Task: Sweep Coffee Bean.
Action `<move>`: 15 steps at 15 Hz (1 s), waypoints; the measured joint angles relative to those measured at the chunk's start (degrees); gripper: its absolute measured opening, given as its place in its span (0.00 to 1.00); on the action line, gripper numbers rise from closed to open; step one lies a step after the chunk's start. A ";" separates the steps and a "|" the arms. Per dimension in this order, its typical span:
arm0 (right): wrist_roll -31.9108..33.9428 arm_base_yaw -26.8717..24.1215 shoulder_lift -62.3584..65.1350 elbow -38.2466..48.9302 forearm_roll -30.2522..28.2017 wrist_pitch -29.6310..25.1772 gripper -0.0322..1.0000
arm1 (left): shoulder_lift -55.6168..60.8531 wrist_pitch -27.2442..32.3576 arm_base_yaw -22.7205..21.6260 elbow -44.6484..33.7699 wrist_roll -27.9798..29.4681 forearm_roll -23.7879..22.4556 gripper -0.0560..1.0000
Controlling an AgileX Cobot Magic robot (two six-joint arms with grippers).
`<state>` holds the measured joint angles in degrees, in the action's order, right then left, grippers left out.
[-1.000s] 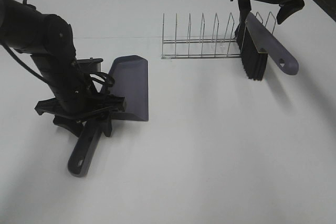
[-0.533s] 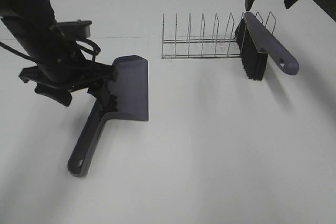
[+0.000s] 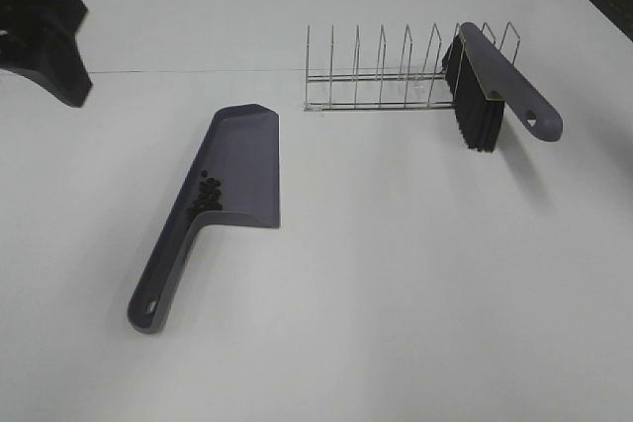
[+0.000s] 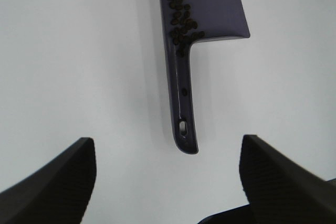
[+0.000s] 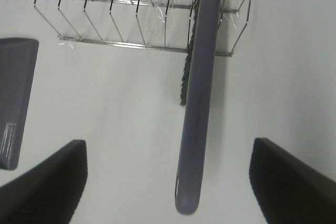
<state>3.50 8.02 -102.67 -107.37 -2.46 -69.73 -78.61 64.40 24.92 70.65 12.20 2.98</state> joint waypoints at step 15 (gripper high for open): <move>-5.50 0.00 60.91 70.42 7.28 8.31 0.72 | 60.62 1.38 0.00 -38.85 -0.34 0.23 0.71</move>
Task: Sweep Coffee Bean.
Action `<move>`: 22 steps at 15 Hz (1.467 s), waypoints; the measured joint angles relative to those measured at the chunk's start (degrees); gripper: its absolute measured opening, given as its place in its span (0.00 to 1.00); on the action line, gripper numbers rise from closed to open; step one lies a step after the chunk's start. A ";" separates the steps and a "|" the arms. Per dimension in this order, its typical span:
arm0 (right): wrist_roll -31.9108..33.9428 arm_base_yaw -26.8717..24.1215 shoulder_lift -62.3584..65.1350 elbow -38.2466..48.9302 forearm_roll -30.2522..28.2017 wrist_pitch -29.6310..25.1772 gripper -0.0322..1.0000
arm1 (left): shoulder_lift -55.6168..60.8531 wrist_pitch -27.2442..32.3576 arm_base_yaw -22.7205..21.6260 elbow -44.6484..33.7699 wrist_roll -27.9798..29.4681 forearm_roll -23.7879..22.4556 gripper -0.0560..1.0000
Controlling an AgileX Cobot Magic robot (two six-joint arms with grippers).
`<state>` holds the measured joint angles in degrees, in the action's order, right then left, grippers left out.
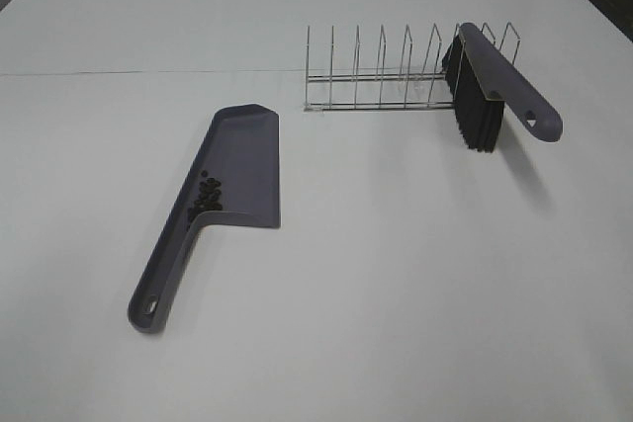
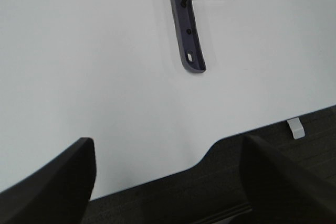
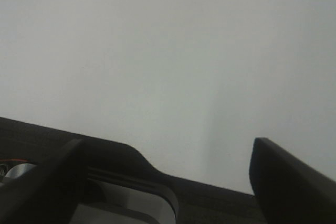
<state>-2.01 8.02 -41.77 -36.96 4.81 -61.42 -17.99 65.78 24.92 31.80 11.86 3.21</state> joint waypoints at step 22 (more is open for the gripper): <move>-6.82 0.00 42.11 7.91 2.29 0.46 0.72 | 14.15 -4.70 0.00 -3.32 -18.22 6.13 0.71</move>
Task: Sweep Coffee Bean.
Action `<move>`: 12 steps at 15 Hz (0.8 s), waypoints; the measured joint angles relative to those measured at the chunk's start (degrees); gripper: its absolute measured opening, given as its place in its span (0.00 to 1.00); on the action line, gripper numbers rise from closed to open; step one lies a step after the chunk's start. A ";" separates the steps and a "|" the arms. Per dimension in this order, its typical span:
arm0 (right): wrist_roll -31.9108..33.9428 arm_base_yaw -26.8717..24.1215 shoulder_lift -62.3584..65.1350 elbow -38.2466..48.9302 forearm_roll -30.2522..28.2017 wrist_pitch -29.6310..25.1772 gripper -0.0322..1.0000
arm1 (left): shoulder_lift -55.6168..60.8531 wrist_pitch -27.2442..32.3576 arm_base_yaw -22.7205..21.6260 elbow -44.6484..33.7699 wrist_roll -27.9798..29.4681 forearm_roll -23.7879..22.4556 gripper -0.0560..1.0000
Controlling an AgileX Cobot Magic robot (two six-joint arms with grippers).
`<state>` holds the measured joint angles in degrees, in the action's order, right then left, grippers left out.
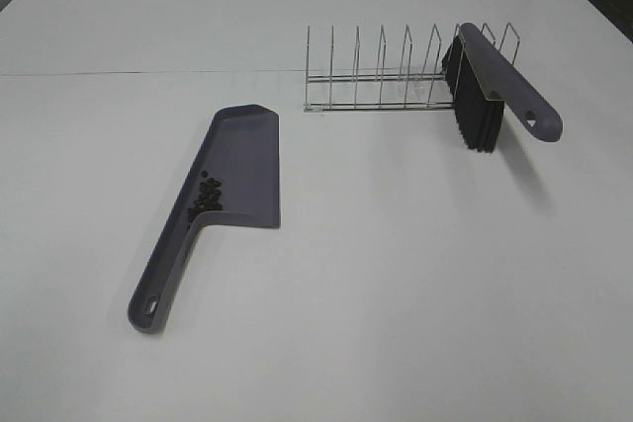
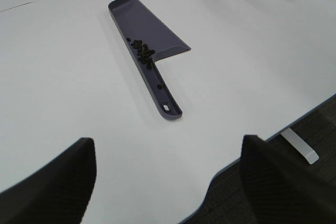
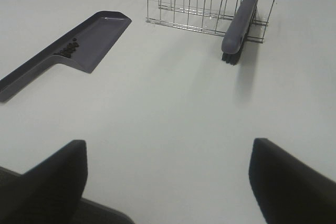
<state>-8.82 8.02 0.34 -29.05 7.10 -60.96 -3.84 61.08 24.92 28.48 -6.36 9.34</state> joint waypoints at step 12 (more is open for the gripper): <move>-0.06 -0.11 0.00 0.00 0.00 0.00 0.72 | 0.11 0.00 -1.78 0.00 -0.11 0.00 0.71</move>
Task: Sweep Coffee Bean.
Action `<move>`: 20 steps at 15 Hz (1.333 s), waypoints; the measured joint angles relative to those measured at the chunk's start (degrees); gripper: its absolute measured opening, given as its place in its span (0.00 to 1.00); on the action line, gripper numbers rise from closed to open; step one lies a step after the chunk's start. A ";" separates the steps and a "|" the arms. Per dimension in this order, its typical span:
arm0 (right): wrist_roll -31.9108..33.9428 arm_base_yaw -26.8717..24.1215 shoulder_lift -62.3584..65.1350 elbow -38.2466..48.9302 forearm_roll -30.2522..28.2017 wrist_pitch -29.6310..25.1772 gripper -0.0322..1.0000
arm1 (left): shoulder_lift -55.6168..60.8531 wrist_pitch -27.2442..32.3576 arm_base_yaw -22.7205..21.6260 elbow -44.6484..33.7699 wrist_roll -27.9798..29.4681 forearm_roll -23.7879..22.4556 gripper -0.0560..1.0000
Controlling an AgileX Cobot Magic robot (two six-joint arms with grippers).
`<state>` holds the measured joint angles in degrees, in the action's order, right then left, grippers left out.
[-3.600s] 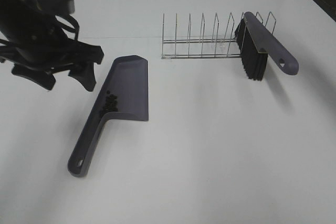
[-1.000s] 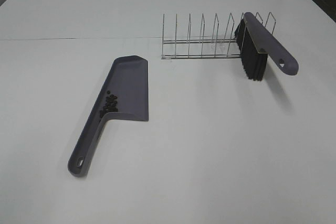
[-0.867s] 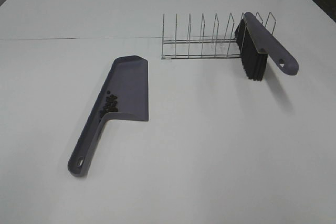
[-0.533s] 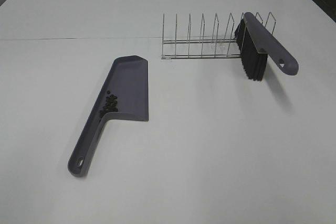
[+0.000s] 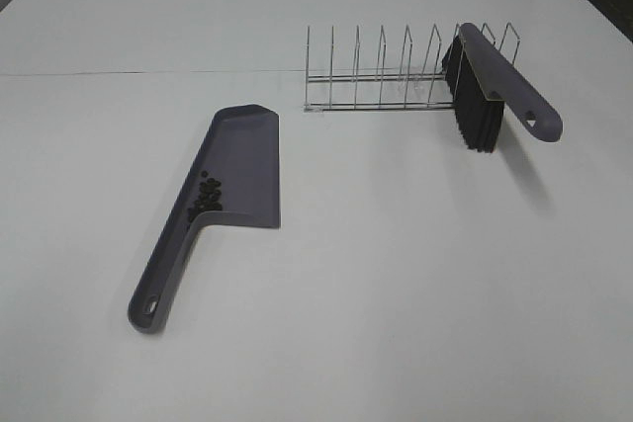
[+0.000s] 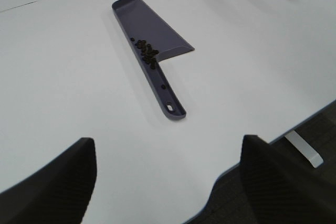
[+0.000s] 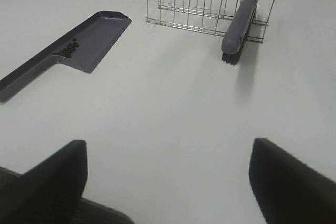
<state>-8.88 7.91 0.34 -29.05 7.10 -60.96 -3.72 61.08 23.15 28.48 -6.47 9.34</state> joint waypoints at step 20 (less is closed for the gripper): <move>0.00 -7.05 0.00 0.00 1.03 0.00 0.72 | 3.84 -0.11 -21.08 0.00 0.06 0.00 0.71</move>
<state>-8.88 0.86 0.34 -29.05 8.14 -60.96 0.11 60.96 2.06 28.48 -6.42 9.34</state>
